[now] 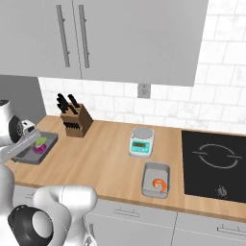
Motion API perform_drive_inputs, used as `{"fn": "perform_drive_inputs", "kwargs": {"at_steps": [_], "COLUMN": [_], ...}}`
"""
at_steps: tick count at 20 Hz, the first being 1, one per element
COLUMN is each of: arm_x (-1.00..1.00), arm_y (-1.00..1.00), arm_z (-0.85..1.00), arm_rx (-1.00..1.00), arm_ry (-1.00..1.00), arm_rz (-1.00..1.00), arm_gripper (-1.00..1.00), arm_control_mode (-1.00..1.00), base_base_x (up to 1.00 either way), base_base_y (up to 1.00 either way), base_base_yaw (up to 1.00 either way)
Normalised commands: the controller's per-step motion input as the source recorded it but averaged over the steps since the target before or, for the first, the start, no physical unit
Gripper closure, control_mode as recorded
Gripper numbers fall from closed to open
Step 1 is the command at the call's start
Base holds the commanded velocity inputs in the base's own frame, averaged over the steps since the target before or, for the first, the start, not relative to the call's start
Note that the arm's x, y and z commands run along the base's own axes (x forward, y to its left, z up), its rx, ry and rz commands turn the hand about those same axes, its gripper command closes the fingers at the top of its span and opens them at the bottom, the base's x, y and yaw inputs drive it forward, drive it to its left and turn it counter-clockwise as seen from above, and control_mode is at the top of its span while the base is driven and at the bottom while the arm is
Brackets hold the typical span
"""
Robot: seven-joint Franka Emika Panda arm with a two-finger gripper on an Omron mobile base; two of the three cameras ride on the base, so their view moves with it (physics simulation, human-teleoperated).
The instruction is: Take the meat container that has the shrimp and place it on the second highest rack of the freezer. Then take the vegetable container that has the onion and lemon wedge and place it on the highest rack of the freezer.
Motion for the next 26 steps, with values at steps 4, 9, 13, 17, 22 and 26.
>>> {"fn": "perform_drive_inputs", "kwargs": {"at_steps": [4,9,13,17,22,26], "arm_x": [-0.04,0.07,0.48,0.38,0.14,0.19], "arm_y": [0.3,0.34,0.26,0.25,0.09,0.01], "arm_z": [-0.59,-0.4,0.0,-0.03,-0.26,-0.12], "arm_rx": [-0.1,-0.03,0.0,-0.01,-0.02,0.0], "arm_ry": [-0.01,0.0,-0.01,-0.02,-0.04,0.0], "arm_rz": [0.28,0.19,0.05,0.0,0.0,0.0], "arm_gripper": [-1.0,-1.0,-1.0,-1.0,-1.0,-1.0], "arm_control_mode": [-1.0,-1.0,-1.0,-1.0,-1.0,-1.0], "base_base_x": [0.0,0.0,0.0,0.0,0.0,0.0], "base_base_y": [0.0,0.0,0.0,0.0,0.0,0.0], "base_base_yaw": [0.0,0.0,0.0,0.0,0.0,0.0]}}
